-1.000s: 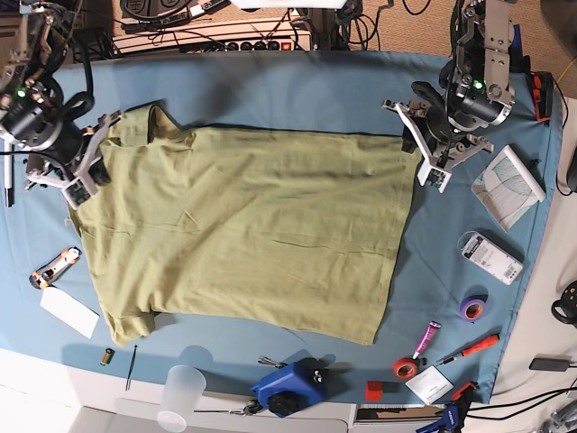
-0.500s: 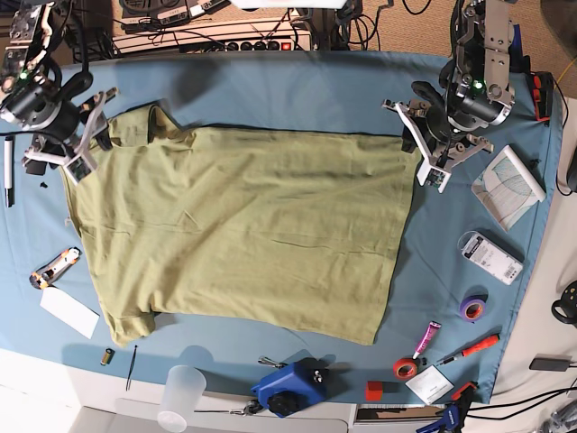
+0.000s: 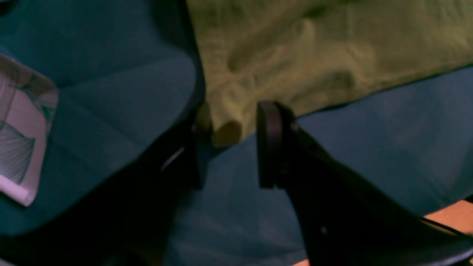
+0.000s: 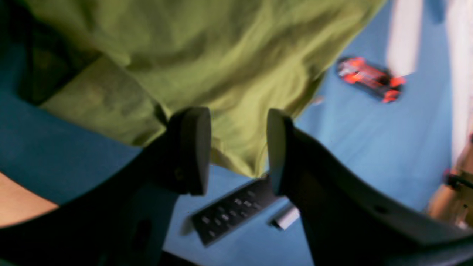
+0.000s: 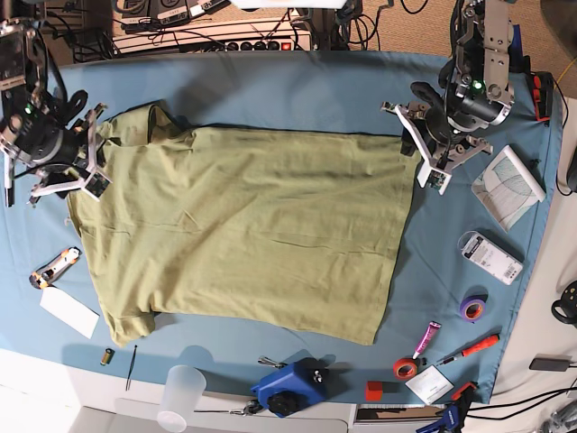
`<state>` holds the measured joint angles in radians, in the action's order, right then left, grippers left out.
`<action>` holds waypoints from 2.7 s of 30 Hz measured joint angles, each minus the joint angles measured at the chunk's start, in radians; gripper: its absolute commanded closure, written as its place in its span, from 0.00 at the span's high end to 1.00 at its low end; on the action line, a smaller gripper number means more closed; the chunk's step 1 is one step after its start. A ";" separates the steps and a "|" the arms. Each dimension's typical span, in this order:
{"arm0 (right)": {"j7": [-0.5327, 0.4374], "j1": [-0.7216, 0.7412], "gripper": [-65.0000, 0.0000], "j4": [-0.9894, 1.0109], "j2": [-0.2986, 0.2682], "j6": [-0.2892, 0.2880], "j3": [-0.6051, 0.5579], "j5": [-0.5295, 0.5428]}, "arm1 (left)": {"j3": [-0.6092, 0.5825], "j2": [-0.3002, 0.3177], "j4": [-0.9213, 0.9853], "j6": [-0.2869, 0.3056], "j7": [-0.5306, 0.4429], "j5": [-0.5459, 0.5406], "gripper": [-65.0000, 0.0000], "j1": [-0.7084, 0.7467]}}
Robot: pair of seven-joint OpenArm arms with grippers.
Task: Layout the t-shirt on the table in an organized manner, then fold the t-shirt properly
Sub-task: 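Release and regrasp the shoulder fabric with the right gripper, then pull the shoulder fabric with the right gripper to smooth the collar edge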
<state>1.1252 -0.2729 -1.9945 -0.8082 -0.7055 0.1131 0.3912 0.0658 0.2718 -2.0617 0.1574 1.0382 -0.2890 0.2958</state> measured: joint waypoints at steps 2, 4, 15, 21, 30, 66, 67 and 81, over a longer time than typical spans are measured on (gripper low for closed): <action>0.003 0.024 0.39 0.055 0.000 0.001 -0.047 -0.001 | 0.000 0.000 0.000 0.000 0.000 0.000 0.30 0.000; 0.004 0.050 0.39 0.097 0.000 0.003 -0.091 0.000 | 0.000 0.000 0.000 0.000 0.000 0.000 0.30 0.000; 0.183 0.149 0.39 0.131 0.000 0.005 -0.266 0.135 | 0.000 0.000 0.000 0.000 0.000 0.000 0.30 0.000; 0.183 0.149 0.39 0.131 0.000 0.005 -0.279 0.138 | 0.000 0.000 0.000 0.000 0.000 0.000 0.30 0.000; 0.056 0.151 0.39 0.209 0.000 0.005 -0.279 0.037 | 0.000 0.000 0.000 0.000 0.000 0.000 0.30 0.000; 0.132 0.154 0.00 0.111 -0.001 0.043 -0.402 0.038 | 0.000 0.000 0.000 0.000 0.000 0.000 0.30 0.000; 0.131 0.154 0.00 0.097 -0.001 0.056 -0.402 0.040 | 0.000 0.000 0.000 0.000 0.000 0.000 0.30 0.000; 0.122 0.138 0.00 0.071 0.000 0.138 -0.282 0.045 | 0.000 0.000 0.000 0.000 0.000 0.000 0.30 0.000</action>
<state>1.2469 -0.1352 -1.9232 -0.8085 -0.5678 -0.1688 0.4362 0.0658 0.2714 -2.0617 0.1570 1.0382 -0.2890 0.2958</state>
